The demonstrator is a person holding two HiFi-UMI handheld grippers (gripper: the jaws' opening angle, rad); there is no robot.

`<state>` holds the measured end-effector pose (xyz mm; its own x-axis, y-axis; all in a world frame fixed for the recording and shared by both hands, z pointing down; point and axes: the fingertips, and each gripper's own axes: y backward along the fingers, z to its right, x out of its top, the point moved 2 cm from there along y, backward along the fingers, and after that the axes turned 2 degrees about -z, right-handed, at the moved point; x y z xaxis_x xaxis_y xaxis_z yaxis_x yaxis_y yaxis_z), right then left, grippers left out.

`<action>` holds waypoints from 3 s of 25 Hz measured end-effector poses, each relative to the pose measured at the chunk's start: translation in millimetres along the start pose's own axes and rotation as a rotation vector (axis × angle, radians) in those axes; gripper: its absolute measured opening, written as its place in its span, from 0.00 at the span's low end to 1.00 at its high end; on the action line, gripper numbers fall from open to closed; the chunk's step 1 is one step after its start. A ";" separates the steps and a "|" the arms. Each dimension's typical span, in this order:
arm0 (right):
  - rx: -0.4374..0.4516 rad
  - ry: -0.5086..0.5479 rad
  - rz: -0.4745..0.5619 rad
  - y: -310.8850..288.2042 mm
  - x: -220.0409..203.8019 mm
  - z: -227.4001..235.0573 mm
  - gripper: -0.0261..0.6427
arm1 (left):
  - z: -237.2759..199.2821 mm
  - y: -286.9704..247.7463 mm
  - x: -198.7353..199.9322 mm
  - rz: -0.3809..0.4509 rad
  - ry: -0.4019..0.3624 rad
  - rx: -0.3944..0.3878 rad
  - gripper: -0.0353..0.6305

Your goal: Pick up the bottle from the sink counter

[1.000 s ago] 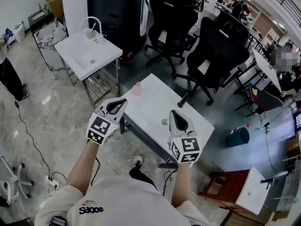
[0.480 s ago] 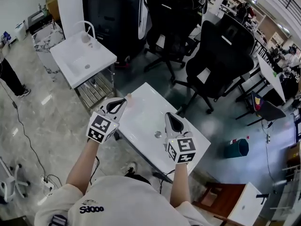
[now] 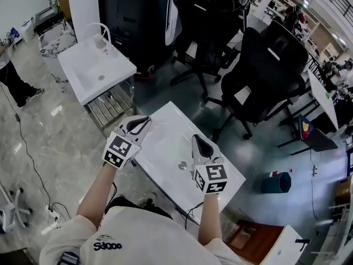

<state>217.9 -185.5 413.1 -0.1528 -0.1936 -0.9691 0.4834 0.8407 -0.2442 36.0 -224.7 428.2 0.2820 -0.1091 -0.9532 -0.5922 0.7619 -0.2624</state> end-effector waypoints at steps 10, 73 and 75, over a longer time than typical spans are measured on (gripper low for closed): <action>-0.037 -0.026 -0.050 -31.1 -11.1 -6.8 0.06 | -24.0 -27.5 -26.1 -0.047 0.025 -0.098 0.16; -0.194 -0.286 -0.329 -72.1 -142.3 -47.1 0.06 | -30.2 -170.1 -220.2 -0.119 -0.016 -0.248 0.23; -0.197 -0.289 -0.329 -70.2 -143.1 -46.5 0.06 | -30.1 -169.8 -219.2 -0.119 -0.008 -0.244 0.23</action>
<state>165.7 -193.3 570.6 -0.0109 -0.5751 -0.8180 0.2728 0.7853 -0.5558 52.0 -349.4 677.2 0.3661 -0.1831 -0.9124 -0.7184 0.5676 -0.4022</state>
